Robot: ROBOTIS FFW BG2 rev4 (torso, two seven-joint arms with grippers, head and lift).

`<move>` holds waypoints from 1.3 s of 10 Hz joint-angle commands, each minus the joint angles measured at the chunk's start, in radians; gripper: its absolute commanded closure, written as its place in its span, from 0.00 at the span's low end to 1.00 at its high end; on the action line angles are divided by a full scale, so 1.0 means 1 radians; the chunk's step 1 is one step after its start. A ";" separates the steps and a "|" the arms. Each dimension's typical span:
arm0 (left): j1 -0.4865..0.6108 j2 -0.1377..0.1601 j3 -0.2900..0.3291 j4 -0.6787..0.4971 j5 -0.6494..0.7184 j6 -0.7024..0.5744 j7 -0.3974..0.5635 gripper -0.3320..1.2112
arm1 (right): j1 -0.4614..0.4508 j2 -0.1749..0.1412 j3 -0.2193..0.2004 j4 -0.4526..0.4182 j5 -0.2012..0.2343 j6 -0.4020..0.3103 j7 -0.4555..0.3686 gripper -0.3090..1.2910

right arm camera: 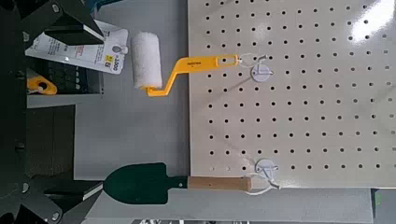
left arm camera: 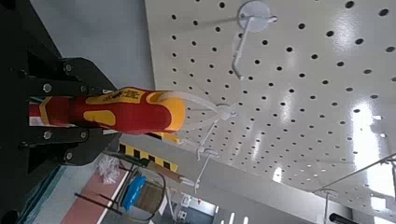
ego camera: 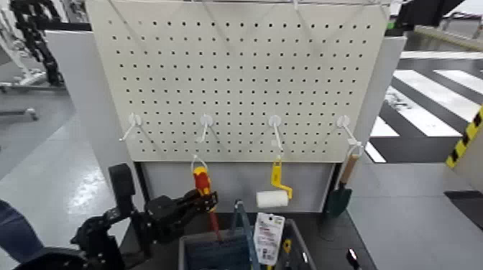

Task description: Put the red screwdriver into the crate.

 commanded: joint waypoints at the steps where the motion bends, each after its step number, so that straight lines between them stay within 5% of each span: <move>1: 0.015 0.005 -0.003 0.062 0.043 0.019 -0.039 0.96 | 0.000 0.000 0.000 0.000 -0.003 0.000 0.000 0.32; 9: -0.060 0.017 -0.146 0.297 0.089 0.091 -0.171 0.96 | 0.003 0.003 0.001 0.003 -0.012 -0.006 0.001 0.32; 10: -0.067 0.019 -0.150 0.299 0.087 0.108 -0.177 0.89 | 0.003 0.004 0.001 0.003 -0.012 -0.008 0.001 0.32; 12: -0.068 0.019 -0.147 0.294 0.084 0.116 -0.182 0.49 | 0.003 0.004 0.000 0.003 -0.014 -0.008 0.000 0.32; 13: -0.068 0.017 -0.141 0.286 0.078 0.114 -0.182 0.39 | 0.005 0.006 0.000 0.003 -0.014 -0.008 0.000 0.32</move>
